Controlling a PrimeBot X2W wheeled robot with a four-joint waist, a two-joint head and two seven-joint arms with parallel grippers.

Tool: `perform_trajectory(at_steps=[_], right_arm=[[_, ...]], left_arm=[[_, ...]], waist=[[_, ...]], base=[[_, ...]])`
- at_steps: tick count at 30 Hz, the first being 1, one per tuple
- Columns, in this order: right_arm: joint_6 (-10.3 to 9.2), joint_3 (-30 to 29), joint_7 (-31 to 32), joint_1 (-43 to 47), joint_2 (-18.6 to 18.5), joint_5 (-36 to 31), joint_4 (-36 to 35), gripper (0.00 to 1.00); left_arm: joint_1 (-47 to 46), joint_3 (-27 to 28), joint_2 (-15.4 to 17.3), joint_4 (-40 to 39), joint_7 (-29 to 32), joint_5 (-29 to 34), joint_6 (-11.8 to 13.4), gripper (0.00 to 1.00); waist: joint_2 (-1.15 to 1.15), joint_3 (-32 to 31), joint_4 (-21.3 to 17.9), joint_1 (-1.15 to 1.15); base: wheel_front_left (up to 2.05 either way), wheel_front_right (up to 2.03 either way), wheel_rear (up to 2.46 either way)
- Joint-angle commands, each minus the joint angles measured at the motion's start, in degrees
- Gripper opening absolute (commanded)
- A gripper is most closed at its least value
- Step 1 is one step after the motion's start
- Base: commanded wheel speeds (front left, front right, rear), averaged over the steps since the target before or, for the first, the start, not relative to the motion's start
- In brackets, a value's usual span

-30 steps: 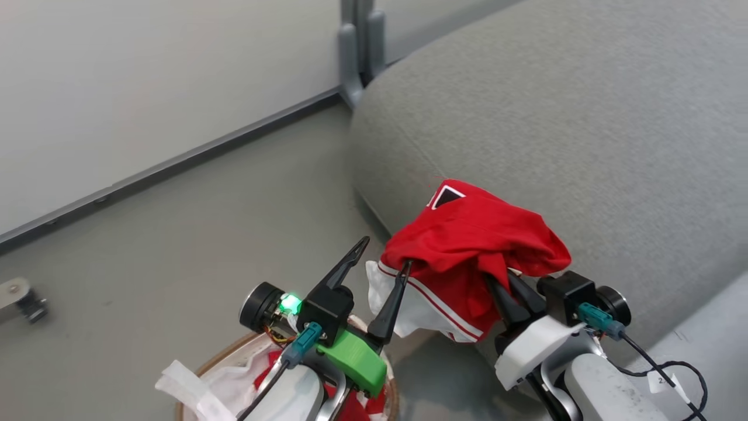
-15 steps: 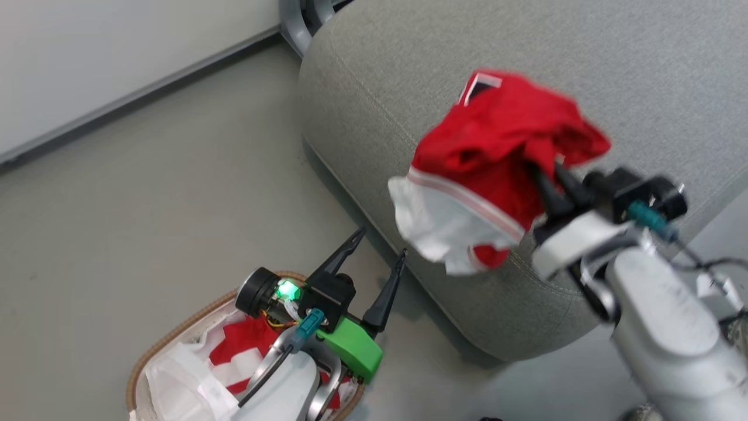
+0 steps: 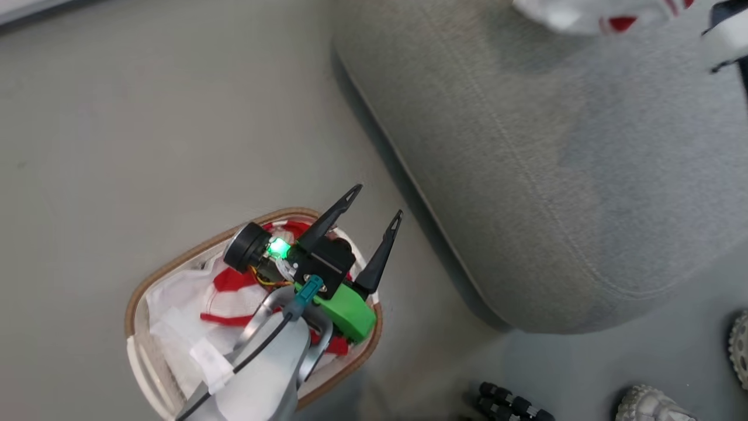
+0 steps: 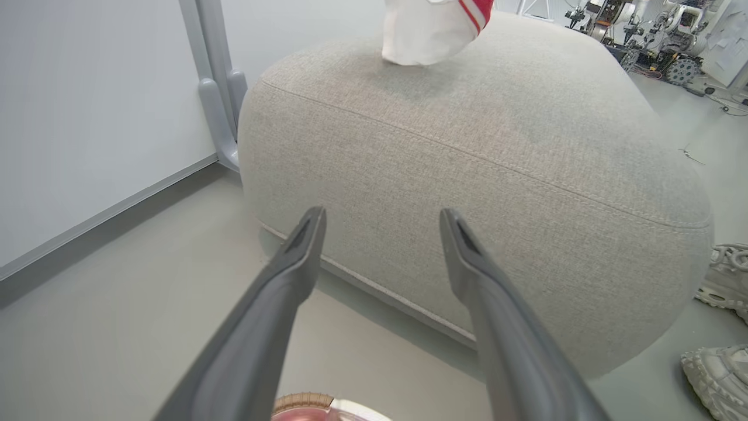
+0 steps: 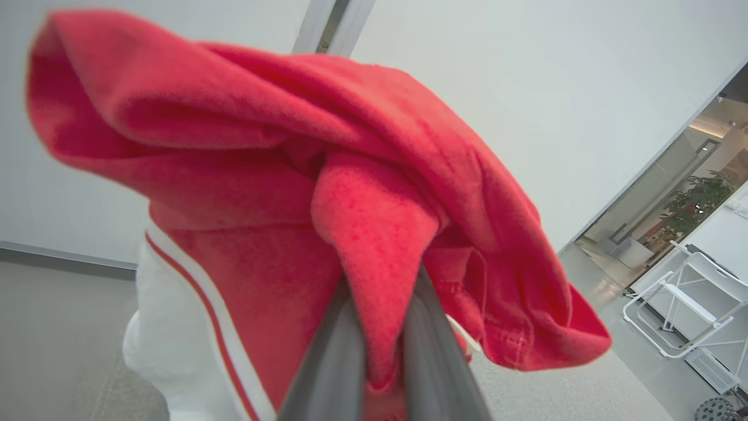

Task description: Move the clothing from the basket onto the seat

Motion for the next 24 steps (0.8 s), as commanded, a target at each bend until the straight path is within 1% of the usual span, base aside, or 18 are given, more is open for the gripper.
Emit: perform_trajectory(at_steps=[1, 3, 5, 8, 9, 13, 16, 18, 20, 21, 24], right_arm=[[-0.08, -0.85, -0.13, -1.44, -0.60, -0.79, 1.33, 0.00], [-0.08, -2.41, -0.13, -3.16, -1.61, -0.61, 4.13, 0.00], [-0.08, -3.08, -0.11, -3.45, -1.36, 1.41, 7.33, 0.00], [-0.08, -4.20, -0.08, -3.68, -1.30, 3.68, 12.35, 0.00], [-0.09, -5.02, -0.08, -3.36, -1.41, 4.48, 15.21, 0.00], [-0.08, -6.02, -0.08, -1.87, -0.83, 5.65, 22.11, 0.00], [-0.08, -6.86, -0.08, -0.59, -0.38, 6.18, 24.18, 0.00], [-0.08, -7.45, -0.07, 0.70, 0.11, 6.00, 24.10, 0.00], [-0.08, -8.66, -0.07, 2.13, 0.56, 6.15, 23.24, 0.51], [-0.08, -9.59, -0.07, 3.04, 1.06, 6.57, 22.55, 1.00], [-0.08, -10.64, -0.08, 6.43, 1.94, 6.03, 20.68, 1.00]], left_arm=[[-1.66, 0.19, 0.47, -0.37, -0.05, 0.68, -0.23, 1.00], [-2.24, 0.25, 0.31, -0.87, -0.05, 0.96, -0.28, 1.00], [-2.59, 0.30, 0.15, -1.35, -0.05, 1.13, -0.29, 1.00], [-2.78, 0.60, 0.06, -1.77, -0.04, 1.28, -0.15, 1.00], [-2.85, 0.58, -0.03, -1.91, -0.04, 1.38, -0.16, 1.00], [-2.77, 0.57, -0.18, -1.71, -0.05, 1.53, -0.26, 1.00], [-2.17, 1.00, -0.21, -1.38, -0.04, 1.12, -0.30, 1.00], [-1.78, 1.32, -0.29, -1.28, -0.05, 0.84, -0.23, 1.00], [-1.31, 1.64, -0.37, -1.22, -0.05, 0.67, -0.12, 1.00], [-1.02, 1.77, -0.38, -1.15, -0.04, 0.69, -0.03, 1.00], [-0.06, 2.42, -0.38, -0.70, -0.05, 0.38, 0.08, 1.00]], waist=[[0.43, 6.92, 6.90, 0.00], [0.43, 8.65, 8.66, 0.00], [0.43, 9.94, 10.09, 0.00], [0.43, 11.01, 11.21, 0.00], [0.43, 11.36, 11.63, 0.00], [0.43, 11.49, 12.25, 0.00], [0.43, 10.81, 12.20, 0.00], [0.43, 9.91, 11.90, 0.00], [0.43, 8.79, 11.52, 0.00], [0.43, 8.12, 11.32, 0.00], [0.43, 5.69, 10.86, 0.00]], base=[[0.00, 0.00, 0.00], [0.00, 0.00, 0.00], [0.00, 0.00, 0.00], [0.00, 0.00, 0.00], [0.00, 0.00, 0.00], [0.00, 0.00, 0.00], [0.00, 0.00, 0.00], [0.00, 0.00, 0.00], [0.00, 0.00, 0.00], [0.00, 0.00, 0.00], [0.00, 0.00, 0.00]])
